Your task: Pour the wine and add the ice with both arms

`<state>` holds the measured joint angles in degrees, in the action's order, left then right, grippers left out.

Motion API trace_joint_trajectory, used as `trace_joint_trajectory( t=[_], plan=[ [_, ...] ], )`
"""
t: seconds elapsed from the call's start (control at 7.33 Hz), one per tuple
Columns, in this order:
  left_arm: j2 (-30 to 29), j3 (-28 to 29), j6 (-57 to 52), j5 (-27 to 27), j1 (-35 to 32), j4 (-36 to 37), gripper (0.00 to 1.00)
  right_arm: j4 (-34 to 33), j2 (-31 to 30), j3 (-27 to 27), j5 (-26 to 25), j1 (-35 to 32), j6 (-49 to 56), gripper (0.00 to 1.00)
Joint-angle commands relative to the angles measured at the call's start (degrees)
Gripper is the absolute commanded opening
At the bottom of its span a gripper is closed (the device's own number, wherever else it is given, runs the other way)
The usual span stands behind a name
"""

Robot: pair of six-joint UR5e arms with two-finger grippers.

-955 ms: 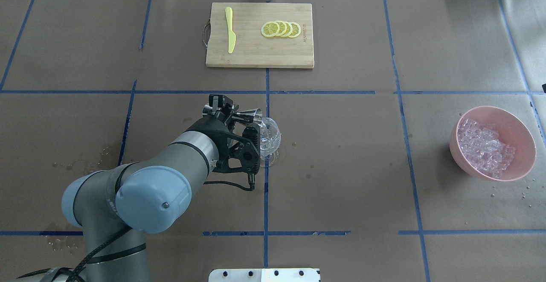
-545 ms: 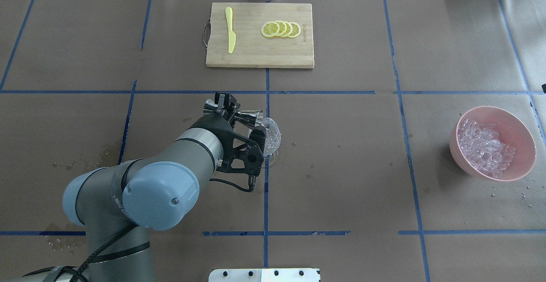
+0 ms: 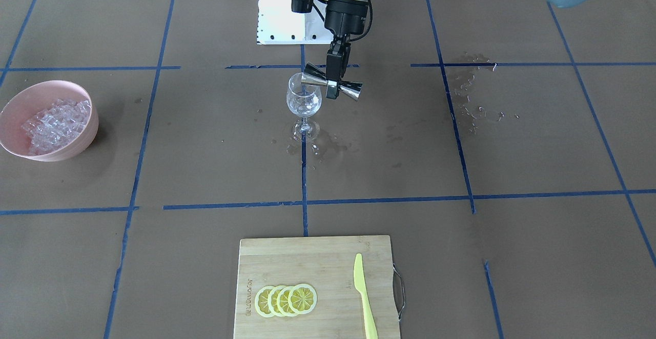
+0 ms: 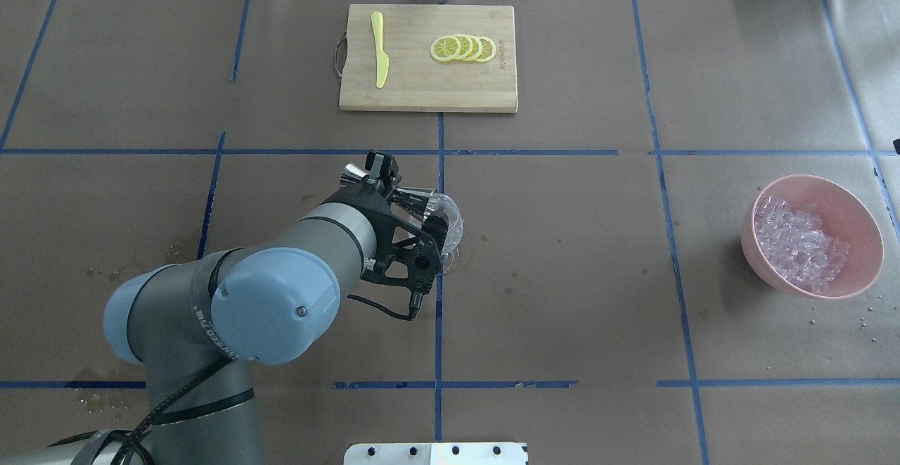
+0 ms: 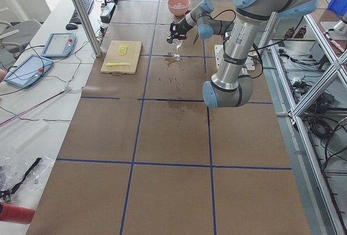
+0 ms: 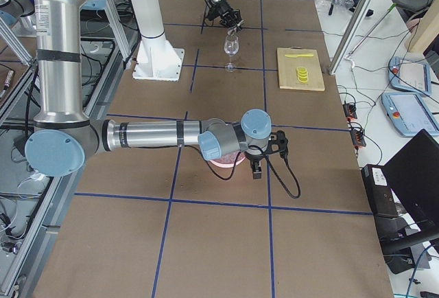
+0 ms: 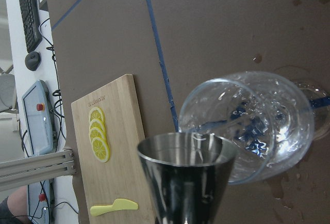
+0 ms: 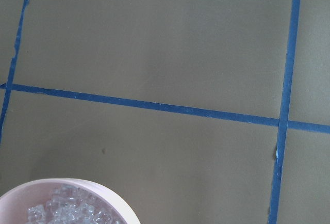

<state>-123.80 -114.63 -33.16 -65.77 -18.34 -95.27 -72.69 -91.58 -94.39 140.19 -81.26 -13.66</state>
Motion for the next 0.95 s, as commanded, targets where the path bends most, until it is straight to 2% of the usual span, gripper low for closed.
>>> trace_joint_trajectory(
  t=[0.0,0.41,0.55,0.82],
  plan=[
    [0.31,-0.68,4.64,-0.24,-0.81,-1.74,0.0,0.0,0.0,0.0,0.09,0.23,-0.05,1.0],
    [3.45,-1.11,25.78,0.29,-2.22,-6.23,0.0,0.0,0.08,0.0,0.0,0.66,-0.4,1.0],
    [8.09,-1.21,38.31,0.03,-2.22,-12.59,0.0,0.0,0.08,0.0,-0.09,0.84,-0.49,1.0],
    [21.15,-1.21,48.33,0.11,-2.4,-30.41,0.0,0.09,0.52,-0.09,-0.09,1.19,-2.32,1.0]
  ],
)
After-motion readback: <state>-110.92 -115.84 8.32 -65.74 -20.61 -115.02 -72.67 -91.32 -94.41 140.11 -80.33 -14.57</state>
